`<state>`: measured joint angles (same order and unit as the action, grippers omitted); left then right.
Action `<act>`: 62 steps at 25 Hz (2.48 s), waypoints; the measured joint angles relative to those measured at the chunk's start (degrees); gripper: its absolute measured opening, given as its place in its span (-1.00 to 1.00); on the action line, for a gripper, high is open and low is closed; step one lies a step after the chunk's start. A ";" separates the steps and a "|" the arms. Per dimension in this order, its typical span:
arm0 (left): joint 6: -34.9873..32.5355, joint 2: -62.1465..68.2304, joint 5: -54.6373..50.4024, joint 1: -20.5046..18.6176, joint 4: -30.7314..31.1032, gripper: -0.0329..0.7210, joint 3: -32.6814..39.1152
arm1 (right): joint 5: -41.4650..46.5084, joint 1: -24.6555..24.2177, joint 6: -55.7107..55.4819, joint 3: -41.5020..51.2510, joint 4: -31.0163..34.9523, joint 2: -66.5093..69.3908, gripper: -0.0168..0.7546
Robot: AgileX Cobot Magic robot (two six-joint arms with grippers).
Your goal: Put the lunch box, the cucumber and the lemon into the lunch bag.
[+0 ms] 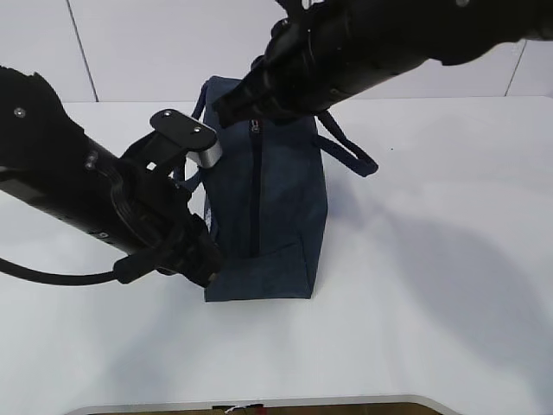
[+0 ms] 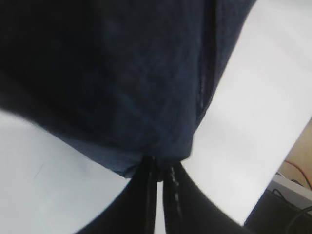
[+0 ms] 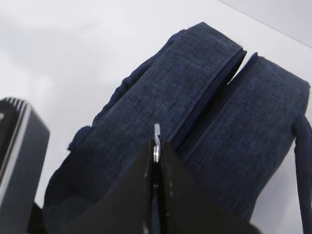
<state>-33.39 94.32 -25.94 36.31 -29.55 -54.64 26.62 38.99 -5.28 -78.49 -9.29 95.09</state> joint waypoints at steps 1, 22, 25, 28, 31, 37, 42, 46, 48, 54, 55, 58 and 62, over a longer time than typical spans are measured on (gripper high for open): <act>0.00 0.00 -0.28 0.00 0.28 -0.96 0.00 | 0.00 0.00 0.00 -0.57 -0.13 0.65 -0.94; 0.00 0.00 -3.37 0.00 1.68 -0.96 -0.12 | 1.29 -4.18 -7.28 -8.84 -4.52 6.17 -0.94; 0.00 -0.22 -3.78 0.00 1.71 -0.96 -0.12 | 1.41 -4.42 -9.01 -8.84 -4.53 6.17 -0.94; 0.00 -1.42 -4.22 0.00 2.08 -0.96 -0.12 | 1.41 -4.42 -9.75 -9.59 -4.61 7.09 -0.94; 0.00 -3.06 -5.38 0.00 2.31 -0.96 -0.12 | 1.41 -4.42 -9.85 -11.43 -4.90 8.58 -0.94; 0.40 -3.92 -7.44 0.00 4.30 -0.96 -0.12 | 1.96 -4.52 -9.97 -17.26 -5.88 12.96 -0.94; 1.18 -3.92 -9.40 0.00 6.61 -0.96 -0.12 | 3.55 -4.63 -10.06 -21.73 -7.23 16.62 -0.94; 2.87 -4.01 -10.27 0.00 8.88 -0.96 -0.12 | 4.84 -5.93 -10.06 -24.34 -7.44 18.38 -0.94; 2.99 -4.14 -10.32 0.00 9.27 -0.96 -0.12 | 5.80 -6.48 -10.06 -25.55 -7.44 19.11 -0.94; 3.21 -4.18 -10.96 0.00 9.53 -0.96 -0.12 | 6.28 -7.49 -10.06 -28.94 -7.12 22.70 -0.94; 3.21 -4.18 -11.29 0.00 9.53 -0.96 -0.12 | 6.28 -7.61 -10.06 -29.19 -7.12 23.18 -0.94; 3.41 -4.18 -12.09 0.00 9.53 -0.96 -0.12 | 7.02 -7.71 -10.06 -30.64 -6.69 24.83 -0.94; 3.98 -5.02 -13.11 0.00 9.56 -0.96 -0.12 | 7.73 -7.83 -10.28 -30.98 -5.52 25.35 -0.94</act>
<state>-29.41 89.30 -39.05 36.31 -19.99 -54.75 34.34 31.16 -15.56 -109.47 -14.81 120.44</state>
